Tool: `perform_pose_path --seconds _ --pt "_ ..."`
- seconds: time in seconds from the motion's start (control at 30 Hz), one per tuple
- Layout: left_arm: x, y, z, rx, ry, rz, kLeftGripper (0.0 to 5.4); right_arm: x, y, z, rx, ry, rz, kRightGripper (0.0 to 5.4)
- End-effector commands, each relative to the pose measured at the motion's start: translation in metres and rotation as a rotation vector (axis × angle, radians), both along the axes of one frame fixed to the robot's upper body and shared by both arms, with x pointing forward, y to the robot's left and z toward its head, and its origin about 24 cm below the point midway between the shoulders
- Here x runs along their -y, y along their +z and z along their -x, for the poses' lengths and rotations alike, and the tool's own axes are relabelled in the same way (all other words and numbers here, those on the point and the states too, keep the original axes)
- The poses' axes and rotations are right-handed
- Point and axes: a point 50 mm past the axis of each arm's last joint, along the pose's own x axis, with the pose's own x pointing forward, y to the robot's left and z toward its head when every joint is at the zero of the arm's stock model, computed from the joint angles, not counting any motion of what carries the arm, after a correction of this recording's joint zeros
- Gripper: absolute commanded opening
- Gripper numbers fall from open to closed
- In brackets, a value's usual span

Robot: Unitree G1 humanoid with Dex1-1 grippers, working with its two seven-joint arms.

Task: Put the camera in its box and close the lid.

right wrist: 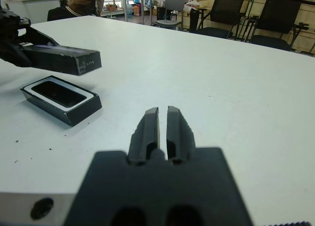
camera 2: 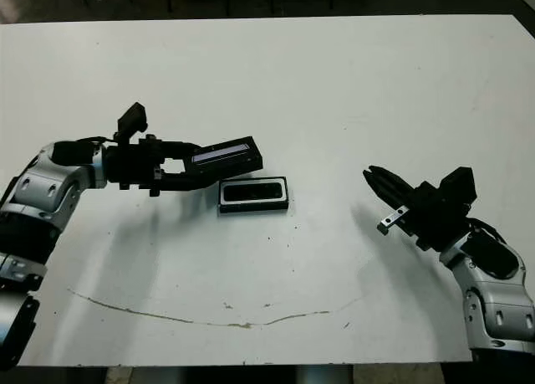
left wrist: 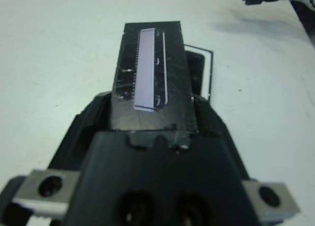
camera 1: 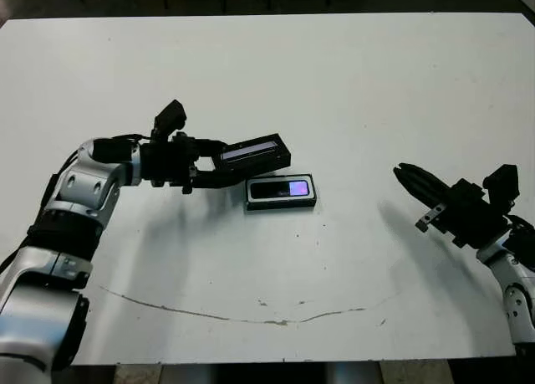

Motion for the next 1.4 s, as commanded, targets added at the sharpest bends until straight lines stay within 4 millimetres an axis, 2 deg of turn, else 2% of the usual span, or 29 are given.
perform_pose_path --seconds 0.03,0.37,0.97,1.4 --pt "0.002 -0.008 0.0 -0.064 -0.015 -0.037 2.78 0.007 -0.004 0.004 -0.045 -0.023 0.025 0.0" --pt "0.007 -0.011 0.003 -0.124 -0.137 -0.106 2.78 0.008 -0.003 0.005 -0.04 -0.022 0.021 0.0" --pt "0.013 -0.024 0.008 -0.181 -0.218 -0.122 2.78 0.009 -0.002 0.005 -0.053 -0.029 0.031 0.0" --pt "0.034 -0.043 0.007 -0.169 -0.212 -0.208 2.78 0.011 -0.002 0.006 -0.045 -0.02 0.02 0.0"
